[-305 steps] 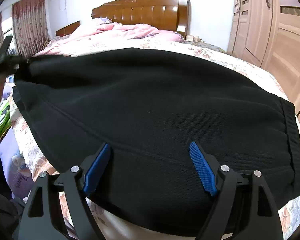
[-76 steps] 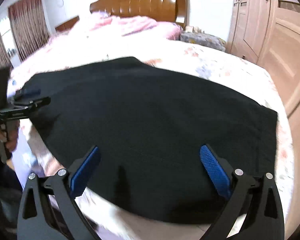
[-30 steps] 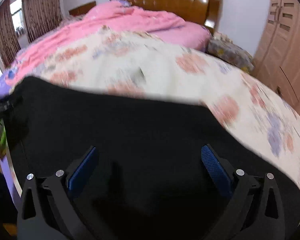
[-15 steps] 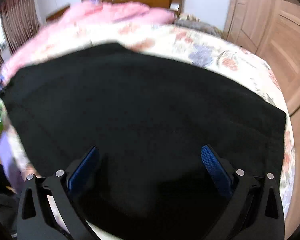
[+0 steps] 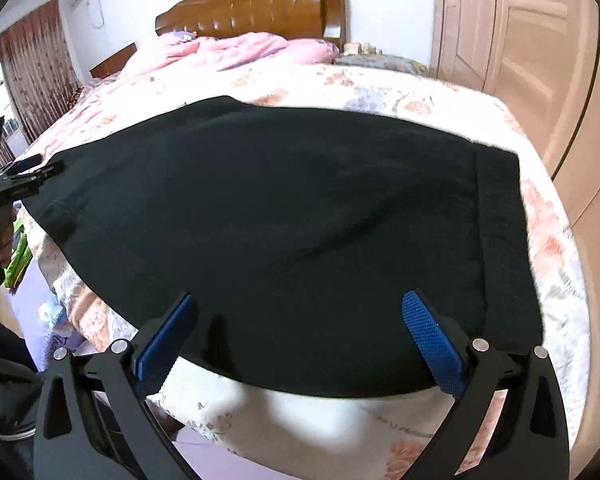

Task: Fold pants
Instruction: 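Position both open grippers over the edge of the folded black pants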

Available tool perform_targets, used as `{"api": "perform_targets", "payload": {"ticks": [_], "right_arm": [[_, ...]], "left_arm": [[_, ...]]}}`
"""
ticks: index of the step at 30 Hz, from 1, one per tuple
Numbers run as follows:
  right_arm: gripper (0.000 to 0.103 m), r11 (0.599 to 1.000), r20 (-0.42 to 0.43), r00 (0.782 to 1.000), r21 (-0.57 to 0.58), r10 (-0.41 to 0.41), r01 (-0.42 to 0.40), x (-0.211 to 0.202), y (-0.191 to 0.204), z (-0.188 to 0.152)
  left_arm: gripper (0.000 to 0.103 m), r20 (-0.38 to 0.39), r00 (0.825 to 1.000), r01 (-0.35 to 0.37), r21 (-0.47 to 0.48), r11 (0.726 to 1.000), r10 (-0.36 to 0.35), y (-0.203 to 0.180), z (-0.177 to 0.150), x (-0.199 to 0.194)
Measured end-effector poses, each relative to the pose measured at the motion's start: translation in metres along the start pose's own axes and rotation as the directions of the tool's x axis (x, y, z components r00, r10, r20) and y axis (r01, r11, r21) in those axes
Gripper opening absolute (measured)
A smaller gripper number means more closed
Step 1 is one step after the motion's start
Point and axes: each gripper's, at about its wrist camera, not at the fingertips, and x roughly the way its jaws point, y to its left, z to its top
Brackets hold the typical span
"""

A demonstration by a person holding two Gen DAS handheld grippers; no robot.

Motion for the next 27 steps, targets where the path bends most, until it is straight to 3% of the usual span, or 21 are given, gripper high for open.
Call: {"api": "perform_targets", "payload": {"ticks": [2, 5, 7, 9, 10, 11, 14, 15, 16, 18, 19, 21, 22, 25, 27], "right_arm": [[0.098, 1.000, -0.004, 1.000, -0.007, -0.019, 0.019, 0.000, 0.003, 0.002], [0.098, 0.999, 0.046, 0.999, 0.036, -0.010, 0.008, -0.008, 0.001, 0.007], [0.098, 0.998, 0.015, 1.000, 0.063, -0.016, 0.015, 0.001, -0.005, 0.002], [0.099, 0.997, 0.009, 0.998, -0.039, -0.060, 0.060, 0.008, 0.003, -0.010], [0.099, 0.985, 0.010, 0.994, -0.132, -0.110, 0.111, 0.012, 0.014, -0.018], [0.099, 0.984, 0.013, 0.994, -0.135, -0.112, 0.113, 0.011, 0.015, -0.021], [0.098, 0.989, -0.059, 0.992, -0.104, -0.115, 0.108, 0.007, 0.016, -0.009], [0.098, 0.989, -0.057, 0.991, -0.095, -0.121, 0.115, 0.001, 0.020, 0.000], [0.098, 0.992, -0.016, 0.995, -0.086, -0.098, 0.096, -0.007, 0.026, 0.010], [0.098, 0.997, 0.062, 0.998, -0.078, 0.026, -0.021, -0.019, 0.044, 0.022], [0.098, 0.994, 0.080, 0.994, -0.083, 0.079, -0.073, -0.018, 0.054, 0.030], [0.098, 0.990, 0.084, 0.993, -0.120, 0.085, -0.075, -0.004, 0.080, 0.045], [0.098, 0.988, 0.071, 0.995, -0.140, 0.075, -0.064, 0.006, 0.088, 0.050], [0.098, 0.981, -0.122, 0.992, -0.180, 0.043, -0.064, 0.063, 0.111, 0.057], [0.098, 0.978, -0.123, 0.992, -0.209, -0.007, -0.019, 0.072, 0.125, 0.060]], "left_arm": [[0.101, -0.025, 0.991, 0.134, 0.056, 0.989, -0.133, -0.042, 0.011, 0.005], [0.101, -0.143, 0.956, 0.261, 0.014, 0.965, -0.257, -0.080, 0.019, 0.036], [0.101, -0.172, 0.955, 0.250, 0.041, 0.967, -0.240, -0.097, 0.015, 0.052], [0.102, -0.187, 0.961, 0.219, 0.080, 0.972, -0.201, -0.107, 0.004, 0.064], [0.102, -0.172, 0.958, 0.238, 0.044, 0.970, -0.227, -0.100, 0.000, 0.066], [0.102, -0.169, 0.954, 0.255, 0.026, 0.967, -0.248, -0.095, -0.002, 0.067], [0.100, -0.158, 0.962, 0.228, 0.030, 0.973, -0.221, -0.087, -0.003, 0.054], [0.101, -0.115, 0.964, 0.241, 0.003, 0.970, -0.239, -0.078, -0.002, 0.045], [0.101, -0.054, 0.963, 0.263, -0.043, 0.964, -0.266, -0.061, -0.002, 0.029], [0.101, -0.021, 0.973, 0.229, -0.090, 0.969, -0.232, -0.038, -0.005, 0.019], [0.101, -0.016, 0.980, 0.193, -0.111, 0.975, -0.196, -0.022, -0.010, 0.017], [0.101, -0.054, 0.983, 0.165, -0.152, 0.974, -0.175, 0.007, -0.023, 0.027], [0.101, -0.073, 0.981, 0.162, -0.177, 0.971, -0.177, 0.018, -0.029, 0.031], [0.101, -0.116, 0.965, 0.207, -0.209, 0.956, -0.234, 0.043, -0.051, 0.043], [0.101, -0.074, 0.969, 0.219, -0.196, 0.956, -0.237, 0.056, -0.056, 0.027]]}}
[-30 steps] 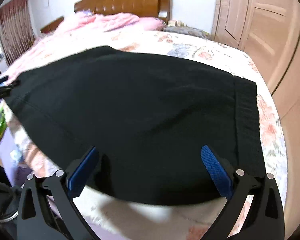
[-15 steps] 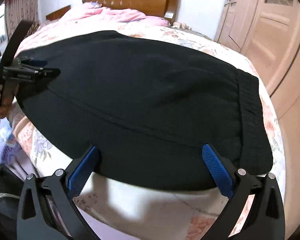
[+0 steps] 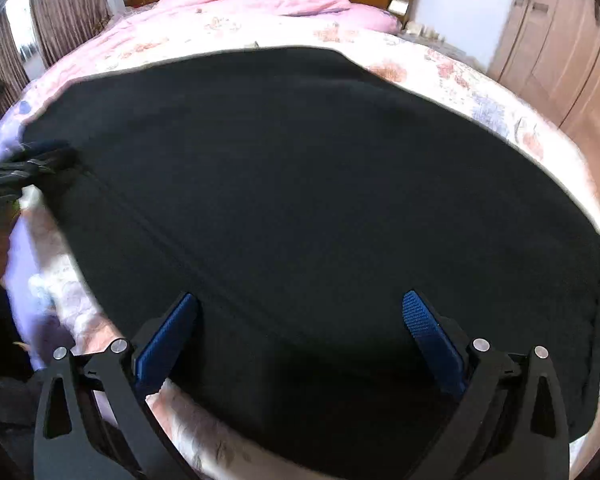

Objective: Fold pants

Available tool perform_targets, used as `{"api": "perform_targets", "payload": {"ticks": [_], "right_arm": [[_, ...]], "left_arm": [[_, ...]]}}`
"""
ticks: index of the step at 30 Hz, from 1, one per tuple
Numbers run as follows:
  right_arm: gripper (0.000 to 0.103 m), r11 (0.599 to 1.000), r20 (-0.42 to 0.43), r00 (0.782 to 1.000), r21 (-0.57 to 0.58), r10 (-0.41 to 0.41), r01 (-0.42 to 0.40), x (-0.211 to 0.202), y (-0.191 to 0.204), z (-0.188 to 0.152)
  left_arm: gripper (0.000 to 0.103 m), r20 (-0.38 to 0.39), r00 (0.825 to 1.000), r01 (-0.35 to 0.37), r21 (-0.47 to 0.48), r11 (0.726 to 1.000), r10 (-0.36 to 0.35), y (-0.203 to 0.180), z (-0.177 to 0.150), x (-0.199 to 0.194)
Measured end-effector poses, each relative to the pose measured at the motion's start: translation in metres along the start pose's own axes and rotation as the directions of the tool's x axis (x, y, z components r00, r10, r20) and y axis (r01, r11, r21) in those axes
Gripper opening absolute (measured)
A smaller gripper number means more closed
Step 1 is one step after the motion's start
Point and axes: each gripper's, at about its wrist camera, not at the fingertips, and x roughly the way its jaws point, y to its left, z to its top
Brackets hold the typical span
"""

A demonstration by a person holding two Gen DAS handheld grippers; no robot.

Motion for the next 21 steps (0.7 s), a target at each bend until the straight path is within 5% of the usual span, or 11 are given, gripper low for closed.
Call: {"api": "perform_targets", "payload": {"ticks": [3, 5, 6, 8, 10, 12, 13, 15, 17, 19, 21], "right_arm": [[0.098, 1.000, 0.076, 0.997, -0.022, -0.021, 0.023, -0.022, 0.020, 0.024], [0.098, 0.990, 0.183, 0.982, -0.127, -0.045, 0.069, -0.039, 0.053, 0.057], [0.098, 0.986, 0.214, 0.977, -0.156, -0.021, 0.055, -0.043, 0.067, 0.069], [0.098, 0.971, 0.258, 0.961, -0.237, 0.096, -0.034, -0.040, 0.112, 0.109], [0.098, 0.951, 0.237, 0.960, -0.300, 0.150, -0.075, -0.020, 0.158, 0.143], [0.098, 0.924, 0.204, 0.959, -0.367, 0.197, -0.111, 0.001, 0.210, 0.167], [0.098, 0.899, 0.184, 0.951, -0.409, 0.250, -0.158, 0.010, 0.238, 0.174], [0.098, 0.845, 0.137, 0.936, -0.486, 0.325, -0.223, 0.028, 0.285, 0.185], [0.097, 0.761, 0.084, 0.916, -0.588, 0.393, -0.273, 0.041, 0.347, 0.188], [0.087, 0.715, 0.068, 0.907, -0.641, 0.415, -0.280, 0.050, 0.394, 0.189], [0.077, 0.701, 0.042, 0.912, -0.654, 0.408, -0.283, 0.064, 0.434, 0.193]], "left_arm": [[0.101, 0.152, 0.988, 0.026, -0.140, 0.990, -0.004, 0.053, -0.001, -0.058], [0.101, 0.207, 0.974, -0.042, -0.252, 0.967, 0.096, 0.098, 0.000, -0.079], [0.101, 0.197, 0.967, -0.096, -0.314, 0.945, 0.163, 0.123, 0.000, -0.081], [0.101, 0.117, 0.976, -0.120, -0.424, 0.898, 0.185, 0.185, -0.004, -0.069], [0.085, 0.047, 0.970, -0.178, -0.523, 0.834, 0.237, 0.221, -0.018, -0.073], [0.092, 0.166, 0.951, -0.127, -0.564, 0.816, 0.263, 0.227, -0.032, -0.108], [0.099, 0.218, 0.913, -0.161, -0.585, 0.795, 0.345, 0.228, -0.043, -0.132], [0.101, 0.194, 0.854, -0.280, -0.610, 0.741, 0.483, 0.238, -0.051, -0.145], [0.101, 0.066, 0.867, -0.360, -0.604, 0.711, 0.495, 0.255, -0.056, -0.136], [0.101, 0.074, 0.871, -0.343, -0.617, 0.708, 0.486, 0.262, -0.068, -0.141], [0.101, 0.082, 0.855, -0.357, -0.625, 0.694, 0.513, 0.265, -0.074, -0.152]]}}
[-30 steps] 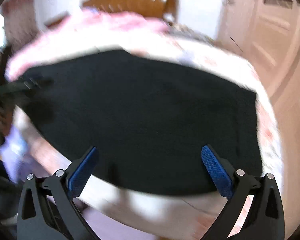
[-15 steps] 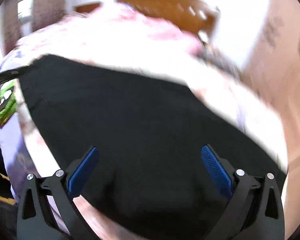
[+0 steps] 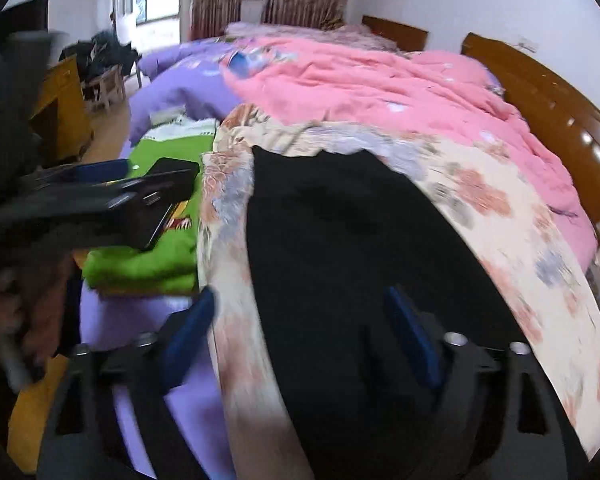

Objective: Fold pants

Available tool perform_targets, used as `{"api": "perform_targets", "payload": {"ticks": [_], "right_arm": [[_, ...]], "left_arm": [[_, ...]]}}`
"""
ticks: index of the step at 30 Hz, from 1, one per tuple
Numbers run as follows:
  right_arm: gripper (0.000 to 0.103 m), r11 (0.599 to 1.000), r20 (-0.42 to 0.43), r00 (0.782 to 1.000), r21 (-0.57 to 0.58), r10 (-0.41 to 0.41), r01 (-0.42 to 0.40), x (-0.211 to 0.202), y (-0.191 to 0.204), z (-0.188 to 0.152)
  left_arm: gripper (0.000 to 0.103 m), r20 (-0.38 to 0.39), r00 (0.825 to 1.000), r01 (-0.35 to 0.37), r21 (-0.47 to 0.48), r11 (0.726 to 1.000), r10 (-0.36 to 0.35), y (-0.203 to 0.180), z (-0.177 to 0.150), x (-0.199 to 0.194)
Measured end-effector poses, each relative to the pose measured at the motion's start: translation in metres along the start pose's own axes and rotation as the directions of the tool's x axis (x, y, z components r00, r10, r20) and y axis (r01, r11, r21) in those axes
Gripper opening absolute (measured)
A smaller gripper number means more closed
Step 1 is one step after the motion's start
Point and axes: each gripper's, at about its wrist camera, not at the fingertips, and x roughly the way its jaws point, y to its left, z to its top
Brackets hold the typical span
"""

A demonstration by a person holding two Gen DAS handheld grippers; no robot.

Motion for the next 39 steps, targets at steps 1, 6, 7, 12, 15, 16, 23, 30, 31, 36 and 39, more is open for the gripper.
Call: {"api": "perform_targets", "payload": {"ticks": [1, 6, 7, 12, 15, 16, 23, 30, 31, 36, 39], "right_arm": [[0.077, 1.000, -0.002, 1.000, 0.009, 0.013, -0.013, 0.012, -0.001, 0.008], [0.076, 1.000, -0.031, 0.999, 0.031, 0.008, -0.007, 0.034, 0.005, 0.008], [0.076, 1.000, -0.035, 0.999, 0.027, 0.003, -0.002, 0.041, 0.009, 0.010], [0.076, 0.998, -0.061, 0.996, -0.026, -0.057, 0.056, 0.069, 0.021, 0.012], [0.058, 0.997, -0.037, 0.997, -0.039, -0.065, 0.063, 0.067, 0.023, 0.009], [0.053, 0.999, -0.015, 0.999, -0.014, -0.033, 0.033, 0.061, 0.018, 0.009], [0.031, 0.970, 0.138, 0.980, 0.180, 0.141, -0.165, 0.027, -0.024, 0.003], [0.031, 0.941, 0.237, 0.953, 0.234, 0.190, -0.246, 0.014, -0.039, -0.007], [0.031, 0.941, 0.239, 0.952, 0.232, 0.189, -0.245, 0.013, -0.039, -0.006], [0.022, 0.948, 0.273, 0.948, 0.223, 0.162, -0.226, 0.006, -0.036, -0.006], [0.021, 0.940, 0.274, 0.947, 0.246, 0.167, -0.237, 0.006, -0.041, -0.006]], "left_arm": [[0.101, 0.014, 1.000, -0.013, -0.012, 1.000, 0.013, 0.005, 0.003, -0.001], [0.101, 0.027, 0.999, -0.040, -0.062, 0.997, 0.042, 0.034, 0.008, -0.003], [0.101, 0.026, 0.999, -0.042, -0.067, 0.997, 0.044, 0.038, 0.010, -0.001], [0.101, -0.003, 1.000, -0.028, -0.090, 0.996, 0.028, 0.046, 0.005, 0.003], [0.101, -0.020, 1.000, -0.015, -0.102, 0.995, 0.013, 0.045, 0.002, 0.009], [0.101, -0.023, 1.000, -0.005, -0.107, 0.994, 0.003, 0.044, 0.002, 0.009], [0.101, -0.076, 0.965, 0.239, -0.135, 0.962, -0.250, 0.013, 0.016, 0.024], [0.101, -0.102, 0.825, 0.518, -0.256, 0.816, -0.556, -0.026, 0.062, 0.061], [0.101, -0.120, 0.815, 0.528, -0.252, 0.811, -0.567, -0.035, 0.070, 0.070], [0.101, -0.201, 0.831, 0.459, -0.277, 0.844, -0.518, -0.052, 0.080, 0.112], [0.101, -0.206, 0.826, 0.463, -0.287, 0.839, -0.526, -0.051, 0.079, 0.125]]}}
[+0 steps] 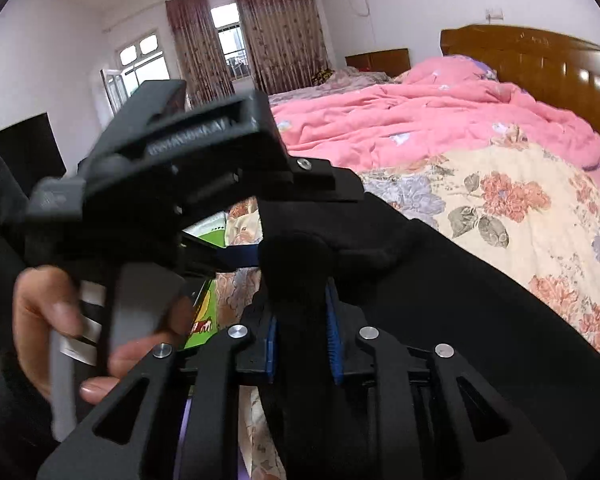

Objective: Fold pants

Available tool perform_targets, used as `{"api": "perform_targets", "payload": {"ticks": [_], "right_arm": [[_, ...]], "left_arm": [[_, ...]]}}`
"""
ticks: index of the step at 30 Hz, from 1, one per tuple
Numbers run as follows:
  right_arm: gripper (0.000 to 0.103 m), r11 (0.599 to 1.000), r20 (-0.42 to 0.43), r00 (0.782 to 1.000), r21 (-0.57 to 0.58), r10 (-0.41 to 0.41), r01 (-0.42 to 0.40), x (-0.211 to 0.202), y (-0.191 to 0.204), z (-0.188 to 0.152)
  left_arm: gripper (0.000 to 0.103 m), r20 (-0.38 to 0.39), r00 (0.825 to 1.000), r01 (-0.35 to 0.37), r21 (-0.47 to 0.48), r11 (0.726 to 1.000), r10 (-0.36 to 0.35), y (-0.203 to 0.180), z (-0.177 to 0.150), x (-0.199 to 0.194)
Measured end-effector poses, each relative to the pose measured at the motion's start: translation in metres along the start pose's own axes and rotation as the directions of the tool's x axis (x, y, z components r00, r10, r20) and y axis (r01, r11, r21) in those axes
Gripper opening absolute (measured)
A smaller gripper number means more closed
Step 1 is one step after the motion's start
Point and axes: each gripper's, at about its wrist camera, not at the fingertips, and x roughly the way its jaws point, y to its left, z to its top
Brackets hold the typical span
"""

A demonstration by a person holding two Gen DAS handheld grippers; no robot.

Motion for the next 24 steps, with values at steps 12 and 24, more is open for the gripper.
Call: {"api": "perform_targets", "payload": {"ticks": [12, 24], "right_arm": [[0.072, 0.989, -0.164, 0.985, -0.145, -0.044, 0.020, 0.022, 0.028, -0.008], [0.036, 0.997, -0.251, 0.968, -0.069, -0.003, -0.015, 0.047, 0.007, -0.009]], "left_arm": [[0.101, -0.006, 1.000, 0.007, -0.033, 0.999, -0.007, 0.036, 0.008, -0.010], [0.101, 0.019, 0.999, -0.030, -0.002, 1.000, 0.030, 0.036, 0.006, -0.031]]}}
